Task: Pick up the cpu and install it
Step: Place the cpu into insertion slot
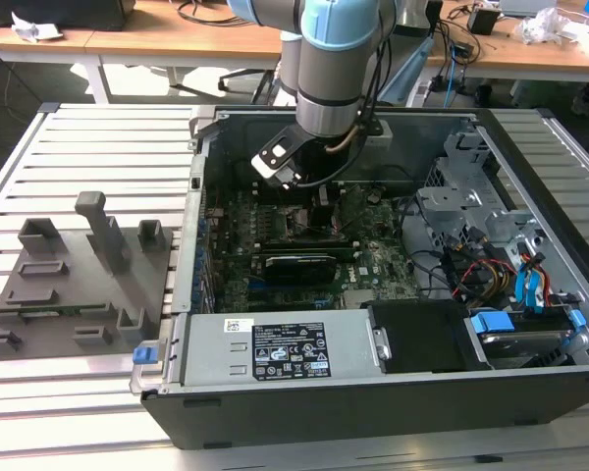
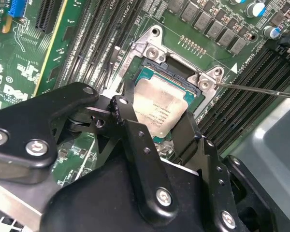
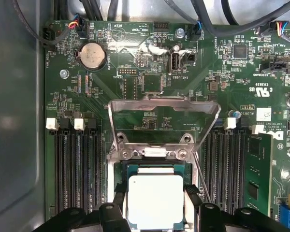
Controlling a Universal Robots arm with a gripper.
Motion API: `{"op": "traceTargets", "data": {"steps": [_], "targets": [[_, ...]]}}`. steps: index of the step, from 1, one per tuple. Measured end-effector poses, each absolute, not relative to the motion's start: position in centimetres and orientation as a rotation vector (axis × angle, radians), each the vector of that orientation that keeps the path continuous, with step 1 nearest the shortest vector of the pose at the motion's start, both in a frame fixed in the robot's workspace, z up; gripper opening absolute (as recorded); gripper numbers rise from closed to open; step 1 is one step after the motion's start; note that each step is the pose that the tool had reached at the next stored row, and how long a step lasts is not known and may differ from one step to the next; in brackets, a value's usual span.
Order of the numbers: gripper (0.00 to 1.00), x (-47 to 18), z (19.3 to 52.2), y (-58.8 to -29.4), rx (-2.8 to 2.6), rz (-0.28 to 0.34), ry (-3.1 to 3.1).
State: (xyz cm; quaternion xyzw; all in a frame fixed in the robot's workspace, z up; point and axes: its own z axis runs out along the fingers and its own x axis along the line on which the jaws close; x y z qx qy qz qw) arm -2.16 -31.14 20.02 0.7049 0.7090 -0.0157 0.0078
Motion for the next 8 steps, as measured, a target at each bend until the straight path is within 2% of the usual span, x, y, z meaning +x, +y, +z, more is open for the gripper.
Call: {"op": "traceTargets", "data": {"steps": [8], "targets": [[0.55, -2.22, 19.75, -31.14, 2.204, -0.049, 2.217]]}}
